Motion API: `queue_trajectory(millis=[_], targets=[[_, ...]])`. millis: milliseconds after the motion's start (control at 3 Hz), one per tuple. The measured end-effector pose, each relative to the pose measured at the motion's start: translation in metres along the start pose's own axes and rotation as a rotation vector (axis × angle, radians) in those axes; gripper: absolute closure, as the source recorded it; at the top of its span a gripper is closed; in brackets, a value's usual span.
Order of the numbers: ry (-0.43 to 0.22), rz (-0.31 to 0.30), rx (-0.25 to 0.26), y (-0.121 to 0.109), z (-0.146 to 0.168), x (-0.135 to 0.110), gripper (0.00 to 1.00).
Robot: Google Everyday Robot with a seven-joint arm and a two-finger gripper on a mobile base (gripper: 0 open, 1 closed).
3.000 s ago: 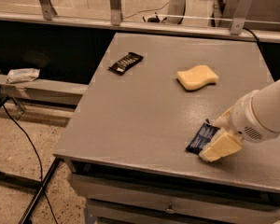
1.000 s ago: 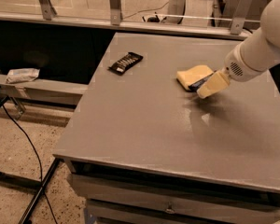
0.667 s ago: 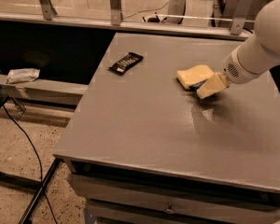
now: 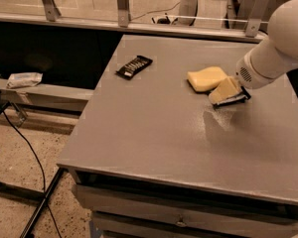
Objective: Move rxbar blueberry near sponge
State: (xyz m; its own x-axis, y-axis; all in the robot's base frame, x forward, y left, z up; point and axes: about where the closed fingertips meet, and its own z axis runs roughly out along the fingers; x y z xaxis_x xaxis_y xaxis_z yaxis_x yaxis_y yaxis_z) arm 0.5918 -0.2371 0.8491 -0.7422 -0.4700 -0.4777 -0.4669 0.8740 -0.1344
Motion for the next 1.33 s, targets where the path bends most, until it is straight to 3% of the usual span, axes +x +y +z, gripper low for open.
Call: queue_trajectory(millis=[333,667,1000,1333], targets=[[0.011,-0.016,-0.026,0.001,-0.002,0.0,0.0],[0.017,-0.013,-0.071,-0.014,-0.018,0.011,0.0],[-0.051,-0.066,-0.164,-0.033,-0.067,0.006,0.0],[-0.119,-0.135,-0.184,-0.038,-0.103,-0.015,0.0]])
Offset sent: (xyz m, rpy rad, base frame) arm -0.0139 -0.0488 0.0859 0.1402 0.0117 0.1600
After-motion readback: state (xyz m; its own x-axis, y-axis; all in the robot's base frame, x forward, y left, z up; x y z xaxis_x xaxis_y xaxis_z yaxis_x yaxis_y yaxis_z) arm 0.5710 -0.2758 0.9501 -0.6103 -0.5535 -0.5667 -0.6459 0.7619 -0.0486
